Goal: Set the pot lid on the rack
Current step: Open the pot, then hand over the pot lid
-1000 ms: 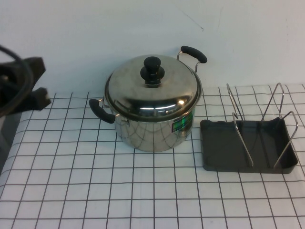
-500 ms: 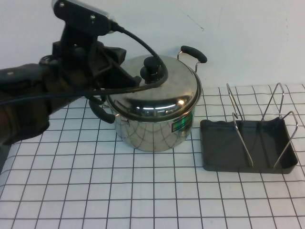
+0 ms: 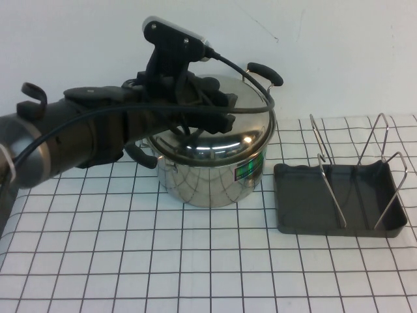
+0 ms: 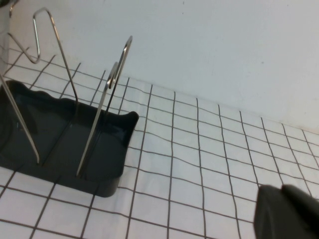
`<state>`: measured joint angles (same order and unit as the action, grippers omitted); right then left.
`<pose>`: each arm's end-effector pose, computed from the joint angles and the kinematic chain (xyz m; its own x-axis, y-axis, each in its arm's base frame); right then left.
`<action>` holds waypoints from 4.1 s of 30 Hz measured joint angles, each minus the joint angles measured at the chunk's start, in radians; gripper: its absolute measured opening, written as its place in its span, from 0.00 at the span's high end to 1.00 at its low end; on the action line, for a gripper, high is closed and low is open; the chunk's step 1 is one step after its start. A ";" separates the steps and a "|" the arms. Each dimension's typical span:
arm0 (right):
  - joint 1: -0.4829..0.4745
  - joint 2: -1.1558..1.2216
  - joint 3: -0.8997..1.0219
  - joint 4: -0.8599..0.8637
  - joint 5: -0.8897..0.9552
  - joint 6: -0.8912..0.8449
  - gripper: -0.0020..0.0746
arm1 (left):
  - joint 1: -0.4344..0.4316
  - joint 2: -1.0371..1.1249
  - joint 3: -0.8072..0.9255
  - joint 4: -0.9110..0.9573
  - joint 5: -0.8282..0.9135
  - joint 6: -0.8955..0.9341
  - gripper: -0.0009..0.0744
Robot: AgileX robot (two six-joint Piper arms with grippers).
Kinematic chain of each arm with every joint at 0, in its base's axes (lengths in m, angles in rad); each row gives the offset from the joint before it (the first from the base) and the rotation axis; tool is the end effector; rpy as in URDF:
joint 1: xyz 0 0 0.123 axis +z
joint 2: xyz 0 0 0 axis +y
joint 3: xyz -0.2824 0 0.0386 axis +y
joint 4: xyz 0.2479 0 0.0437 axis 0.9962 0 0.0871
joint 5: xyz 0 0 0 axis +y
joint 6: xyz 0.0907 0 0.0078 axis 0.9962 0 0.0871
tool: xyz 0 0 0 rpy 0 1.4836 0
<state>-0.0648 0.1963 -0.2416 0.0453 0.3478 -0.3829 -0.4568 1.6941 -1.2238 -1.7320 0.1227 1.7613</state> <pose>0.0651 -0.0028 0.2513 -0.2173 -0.3203 -0.9221 -0.0242 0.9461 -0.3230 0.3525 -0.1857 0.2930 -0.3037 0.1803 -0.9356 0.5479 0.8364 -0.0166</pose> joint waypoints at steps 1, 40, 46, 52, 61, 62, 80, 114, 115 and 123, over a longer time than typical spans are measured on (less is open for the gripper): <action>0.000 0.000 0.000 0.001 0.000 0.000 0.98 | 0.000 0.014 -0.012 0.000 -0.010 -0.009 0.26; 0.000 0.000 0.000 0.008 0.000 -0.002 0.98 | -0.002 0.165 -0.227 -0.004 -0.116 -0.107 0.54; 0.000 0.000 0.000 0.018 -0.010 -0.002 0.98 | -0.002 0.046 -0.230 -0.004 -0.114 -0.107 0.54; 0.000 0.000 -0.012 0.251 -0.060 -0.002 0.98 | -0.002 -0.078 -0.233 -0.004 -0.036 -0.165 0.54; 0.000 0.000 -0.203 0.857 -0.014 -0.124 0.98 | -0.002 -0.148 -0.235 0.033 0.490 -0.345 0.54; 0.000 0.000 -0.227 0.926 0.014 -0.171 0.98 | -0.002 -0.148 -0.235 0.041 0.533 -0.365 0.54; 0.000 0.083 -0.272 1.651 0.092 -0.111 0.08 | -0.218 -0.148 -0.235 0.060 0.544 -0.535 0.54; 0.000 0.372 -0.281 1.657 0.206 -0.168 0.15 | -0.225 -0.148 -0.235 0.058 0.499 -0.529 0.54; 0.000 0.372 -0.286 1.657 0.206 -0.174 0.18 | -0.225 -0.146 -0.235 0.058 0.506 -0.529 0.54; 0.000 0.372 -0.295 1.669 0.206 -0.193 0.64 | -0.225 -0.115 -0.235 0.069 0.547 -0.525 0.54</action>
<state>-0.0648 0.5679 -0.5365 1.7144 0.5539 -0.5762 -0.6818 1.5787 -1.4588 -1.6627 0.6693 1.2366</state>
